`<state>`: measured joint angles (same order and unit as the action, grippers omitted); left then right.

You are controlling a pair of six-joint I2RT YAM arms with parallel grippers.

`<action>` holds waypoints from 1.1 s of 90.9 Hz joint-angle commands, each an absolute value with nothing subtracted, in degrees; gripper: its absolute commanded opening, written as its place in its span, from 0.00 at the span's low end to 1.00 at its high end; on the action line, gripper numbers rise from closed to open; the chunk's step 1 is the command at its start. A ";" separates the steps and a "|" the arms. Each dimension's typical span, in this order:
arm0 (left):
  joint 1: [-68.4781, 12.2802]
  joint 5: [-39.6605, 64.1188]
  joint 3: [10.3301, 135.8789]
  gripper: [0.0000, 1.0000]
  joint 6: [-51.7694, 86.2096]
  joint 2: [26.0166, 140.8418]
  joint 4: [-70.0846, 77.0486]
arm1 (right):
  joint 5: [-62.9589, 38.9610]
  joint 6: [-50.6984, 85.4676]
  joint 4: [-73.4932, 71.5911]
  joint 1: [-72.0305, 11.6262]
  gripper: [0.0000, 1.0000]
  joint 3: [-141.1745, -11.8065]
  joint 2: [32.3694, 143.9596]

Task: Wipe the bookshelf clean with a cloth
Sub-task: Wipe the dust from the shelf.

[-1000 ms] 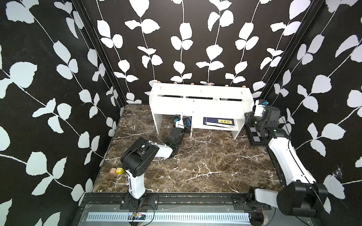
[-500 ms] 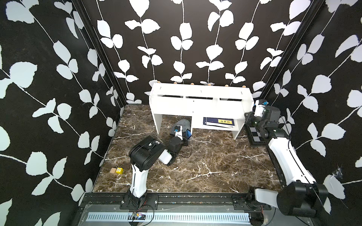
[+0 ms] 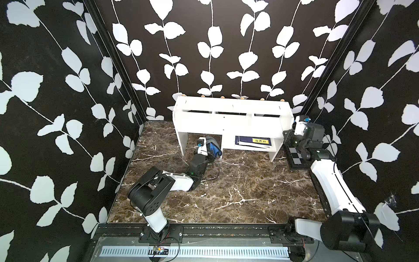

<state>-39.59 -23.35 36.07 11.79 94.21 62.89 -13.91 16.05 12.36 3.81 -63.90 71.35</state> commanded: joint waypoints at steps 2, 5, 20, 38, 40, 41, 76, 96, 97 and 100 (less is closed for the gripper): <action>-38.68 -24.34 36.77 0.00 8.37 90.56 63.64 | -22.70 26.75 6.46 4.31 0.00 -66.27 67.16; -38.43 -26.11 37.03 0.00 7.73 90.20 63.42 | -22.76 26.80 6.50 4.31 0.00 -66.29 67.18; -35.24 -31.82 36.28 0.00 7.14 88.24 67.01 | -22.86 26.40 6.74 4.31 0.00 -66.44 67.07; -31.35 -33.62 38.26 0.00 8.54 84.78 55.42 | -23.02 26.50 6.37 4.31 0.00 -66.21 67.14; -31.09 -34.00 38.55 0.00 8.79 84.85 53.98 | -22.98 26.53 6.34 4.31 0.00 -66.14 67.13; -30.97 -34.18 38.61 0.00 8.84 85.01 53.49 | -23.00 26.54 6.29 4.31 0.00 -66.12 67.14; -28.79 -40.61 37.25 0.00 9.02 91.82 51.46 | -23.37 26.07 5.67 4.30 0.00 -64.78 66.64; -28.74 -39.43 38.22 0.00 10.97 95.03 48.18 | -22.21 26.35 5.32 4.31 0.00 -64.45 66.50; -28.74 -39.27 38.31 0.00 11.20 95.24 47.78 | -22.18 26.40 5.30 4.31 0.00 -64.44 66.47; -28.72 -38.72 38.77 0.00 11.76 95.90 46.94 | -22.12 26.45 5.16 4.31 0.00 -64.35 66.53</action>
